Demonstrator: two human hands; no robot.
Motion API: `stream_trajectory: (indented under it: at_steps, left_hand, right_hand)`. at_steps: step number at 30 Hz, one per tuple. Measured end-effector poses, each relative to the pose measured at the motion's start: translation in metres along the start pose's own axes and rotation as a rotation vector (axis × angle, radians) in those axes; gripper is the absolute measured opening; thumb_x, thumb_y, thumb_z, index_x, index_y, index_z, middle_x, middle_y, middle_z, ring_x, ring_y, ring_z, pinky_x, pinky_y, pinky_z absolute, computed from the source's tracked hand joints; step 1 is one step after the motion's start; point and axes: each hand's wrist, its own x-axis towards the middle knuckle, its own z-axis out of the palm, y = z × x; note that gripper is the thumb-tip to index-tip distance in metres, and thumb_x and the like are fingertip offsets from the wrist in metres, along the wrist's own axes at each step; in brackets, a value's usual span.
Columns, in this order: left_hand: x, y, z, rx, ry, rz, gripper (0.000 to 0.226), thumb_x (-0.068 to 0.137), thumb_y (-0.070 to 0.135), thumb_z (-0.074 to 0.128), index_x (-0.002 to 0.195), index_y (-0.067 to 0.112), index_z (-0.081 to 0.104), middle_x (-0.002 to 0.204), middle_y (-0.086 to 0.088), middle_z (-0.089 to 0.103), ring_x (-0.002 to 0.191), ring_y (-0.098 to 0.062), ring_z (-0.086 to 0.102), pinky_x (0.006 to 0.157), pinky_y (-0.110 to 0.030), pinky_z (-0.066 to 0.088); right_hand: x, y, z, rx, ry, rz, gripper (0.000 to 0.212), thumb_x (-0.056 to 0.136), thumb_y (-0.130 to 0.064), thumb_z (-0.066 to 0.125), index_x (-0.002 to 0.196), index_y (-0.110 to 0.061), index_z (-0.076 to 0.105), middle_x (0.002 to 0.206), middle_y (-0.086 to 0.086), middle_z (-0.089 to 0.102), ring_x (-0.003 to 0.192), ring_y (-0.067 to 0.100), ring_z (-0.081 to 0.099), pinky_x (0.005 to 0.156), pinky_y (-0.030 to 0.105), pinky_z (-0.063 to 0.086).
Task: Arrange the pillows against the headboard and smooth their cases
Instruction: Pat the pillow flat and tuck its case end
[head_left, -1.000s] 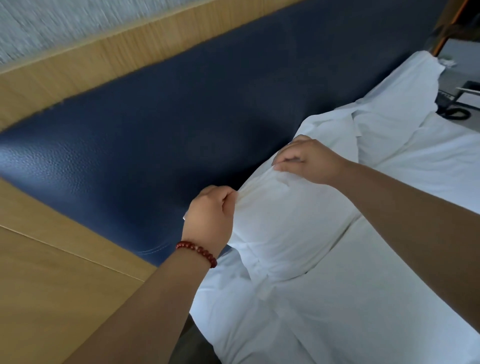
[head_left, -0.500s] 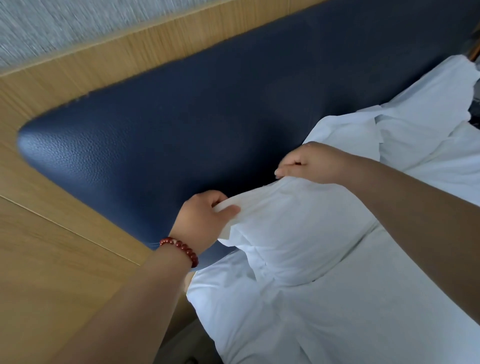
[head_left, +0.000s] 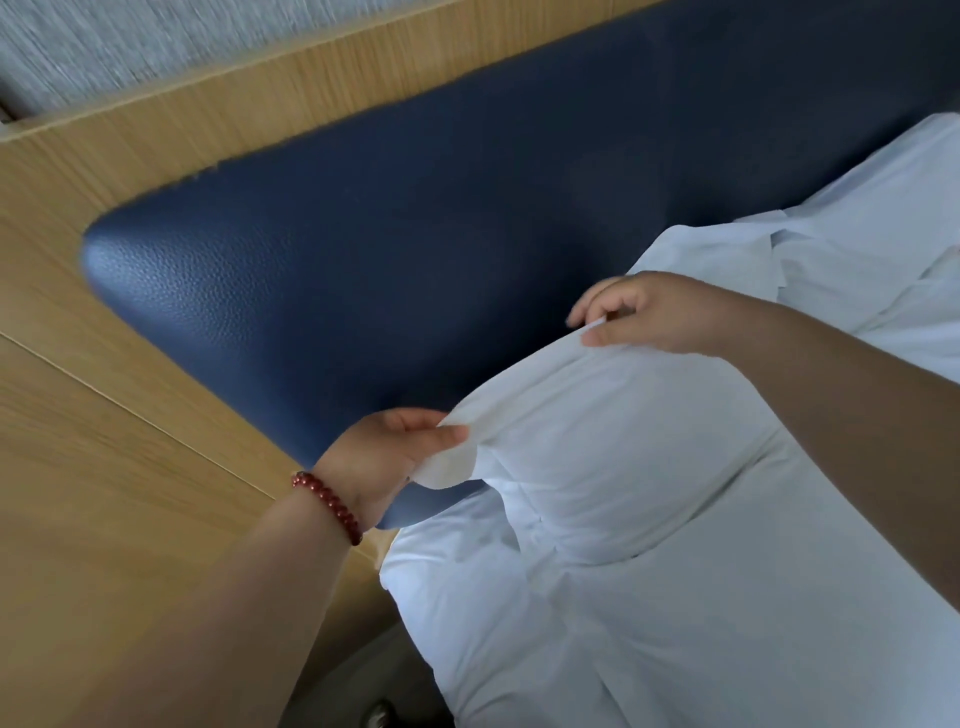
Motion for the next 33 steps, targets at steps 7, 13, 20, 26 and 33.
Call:
stream_trajectory:
  at_steps: [7,13,20,26,33]
  left_hand:
    - [-0.001,-0.011,0.01,-0.47,0.017,0.062,0.025,0.098,0.017,0.056,0.114,0.001,0.067,0.115,-0.013,0.071,0.107,-0.025,0.067,0.094,-0.034,0.052]
    - [0.016,-0.015,0.029,-0.591,0.308,-0.236,0.009,0.089,0.02,0.071,0.094,0.013,0.067,0.088,-0.002,0.07,0.072,-0.015,0.065,0.048,-0.023,0.052]
    - [0.02,-0.027,0.019,-0.539,0.321,-0.276,0.016,0.079,0.024,0.081,0.081,0.017,0.068,0.067,0.005,0.053,0.055,-0.009,0.043,0.041,-0.019,0.034]
    - [0.005,-0.042,0.014,-0.279,0.478,-0.135,0.028,0.086,0.038,0.072,0.077,0.012,0.068,0.056,0.004,0.045,0.047,-0.011,0.036,0.048,-0.025,0.035]
    - [-0.02,-0.023,0.036,0.245,0.678,0.476,0.06,0.094,0.039,0.057,0.062,-0.01,0.045,0.051,-0.02,0.036,0.047,-0.015,0.032,0.047,-0.03,0.03]
  right_hand:
    - [-0.001,0.007,0.01,-0.026,0.118,-0.013,0.031,0.092,-0.033,0.066,0.077,-0.009,0.054,0.065,-0.004,0.043,0.056,0.011,0.037,0.056,0.027,0.034]
    - [0.025,0.005,0.011,-0.204,0.03,0.077,0.03,0.085,-0.038,0.072,0.072,-0.013,0.062,0.069,-0.003,0.053,0.061,0.011,0.047,0.058,0.027,0.037]
    - [0.034,0.026,0.01,-0.32,0.18,0.117,0.037,0.08,-0.047,0.073,0.067,-0.017,0.057,0.066,-0.005,0.055,0.064,0.014,0.051,0.06,0.028,0.039]
    - [0.011,0.03,0.024,-0.292,0.618,-0.234,0.02,0.086,-0.037,0.069,0.093,-0.019,0.07,0.094,-0.007,0.067,0.091,0.012,0.059,0.083,0.033,0.048]
    - [-0.01,0.06,0.079,-0.516,0.637,-0.329,0.034,0.091,-0.044,0.054,0.098,-0.017,0.074,0.106,-0.005,0.072,0.113,0.018,0.062,0.1,0.039,0.04]
